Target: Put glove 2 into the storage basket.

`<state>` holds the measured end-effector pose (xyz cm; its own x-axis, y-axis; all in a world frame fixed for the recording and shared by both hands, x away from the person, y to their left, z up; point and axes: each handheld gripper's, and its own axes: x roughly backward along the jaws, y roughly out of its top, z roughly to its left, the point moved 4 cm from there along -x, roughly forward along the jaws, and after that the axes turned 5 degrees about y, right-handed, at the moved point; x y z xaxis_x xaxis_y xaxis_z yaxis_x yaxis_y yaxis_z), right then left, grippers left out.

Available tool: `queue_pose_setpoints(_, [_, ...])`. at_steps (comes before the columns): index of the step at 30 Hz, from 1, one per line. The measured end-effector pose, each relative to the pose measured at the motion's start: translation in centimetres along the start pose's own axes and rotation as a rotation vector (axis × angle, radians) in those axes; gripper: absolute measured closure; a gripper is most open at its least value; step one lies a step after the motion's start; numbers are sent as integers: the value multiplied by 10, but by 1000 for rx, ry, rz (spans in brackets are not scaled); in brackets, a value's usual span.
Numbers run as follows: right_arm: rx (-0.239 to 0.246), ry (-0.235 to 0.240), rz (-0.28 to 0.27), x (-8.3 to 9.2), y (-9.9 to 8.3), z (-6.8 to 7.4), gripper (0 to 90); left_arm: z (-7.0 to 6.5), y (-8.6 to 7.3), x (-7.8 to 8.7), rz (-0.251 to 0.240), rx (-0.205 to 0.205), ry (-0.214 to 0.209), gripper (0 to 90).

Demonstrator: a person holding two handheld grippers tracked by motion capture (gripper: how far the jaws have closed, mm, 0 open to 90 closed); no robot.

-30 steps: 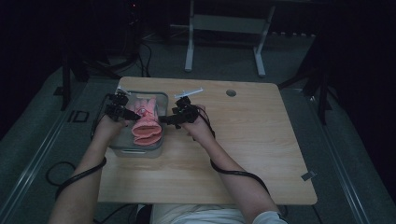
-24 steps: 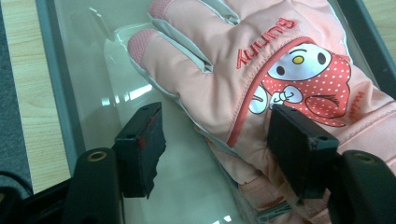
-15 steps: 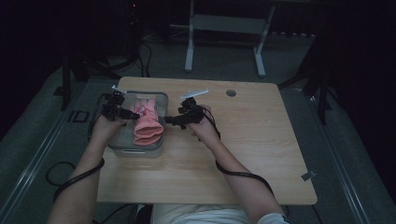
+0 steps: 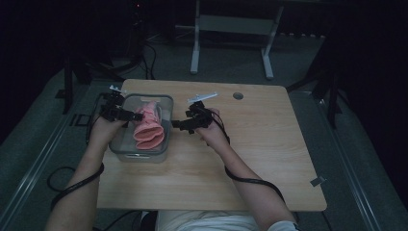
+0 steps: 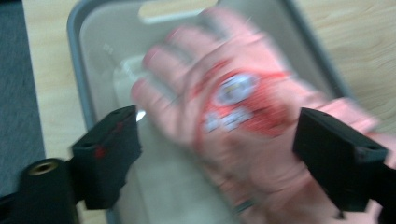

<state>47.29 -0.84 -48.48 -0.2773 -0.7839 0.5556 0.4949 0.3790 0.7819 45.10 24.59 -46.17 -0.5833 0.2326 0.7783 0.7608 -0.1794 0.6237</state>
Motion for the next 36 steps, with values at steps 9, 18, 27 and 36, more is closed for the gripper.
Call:
queue_pose_setpoints(9, [1,-7,-7,8,-5,-3,179,-32,3,9,-64,-86,-57,73])
queue_pose_setpoints(18, [9,-16,-14,22,-12,-8,176,-79,8,22,-129,-198,-102,73])
queue_pose_setpoints(27, [9,-30,-15,34,-24,-14,175,-117,7,25,-161,-270,-168,73])
queue_pose_setpoints(36, [50,-47,-19,55,-49,-24,161,-178,-19,11,-168,-374,-287,73])
